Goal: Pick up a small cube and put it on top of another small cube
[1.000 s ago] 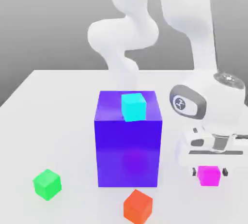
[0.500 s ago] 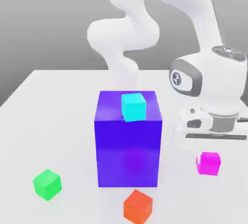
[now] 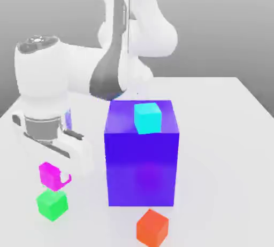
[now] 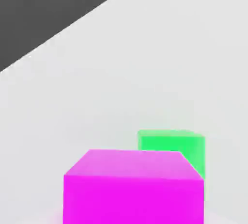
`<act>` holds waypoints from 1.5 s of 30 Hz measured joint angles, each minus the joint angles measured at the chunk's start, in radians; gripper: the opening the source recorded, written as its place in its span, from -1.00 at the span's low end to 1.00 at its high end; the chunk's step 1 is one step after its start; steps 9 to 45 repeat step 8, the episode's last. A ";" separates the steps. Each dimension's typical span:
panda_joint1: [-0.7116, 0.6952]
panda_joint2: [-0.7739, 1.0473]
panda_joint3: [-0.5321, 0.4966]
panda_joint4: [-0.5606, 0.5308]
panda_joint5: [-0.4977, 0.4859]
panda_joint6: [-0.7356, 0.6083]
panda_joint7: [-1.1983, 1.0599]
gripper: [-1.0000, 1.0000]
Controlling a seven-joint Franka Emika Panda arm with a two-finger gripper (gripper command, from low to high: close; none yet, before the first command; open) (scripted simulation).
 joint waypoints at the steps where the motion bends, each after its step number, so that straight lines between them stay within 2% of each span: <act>1: -0.003 0.024 0.003 0.000 0.009 0.023 -0.015 -1.00; 4: -0.011 0.122 0.016 0.004 0.035 0.115 -0.041 -1.00; 5: -0.015 0.150 0.021 0.005 0.041 0.142 -0.046 1.00; 45: -0.015 0.150 0.021 0.005 0.041 0.142 -0.046 1.00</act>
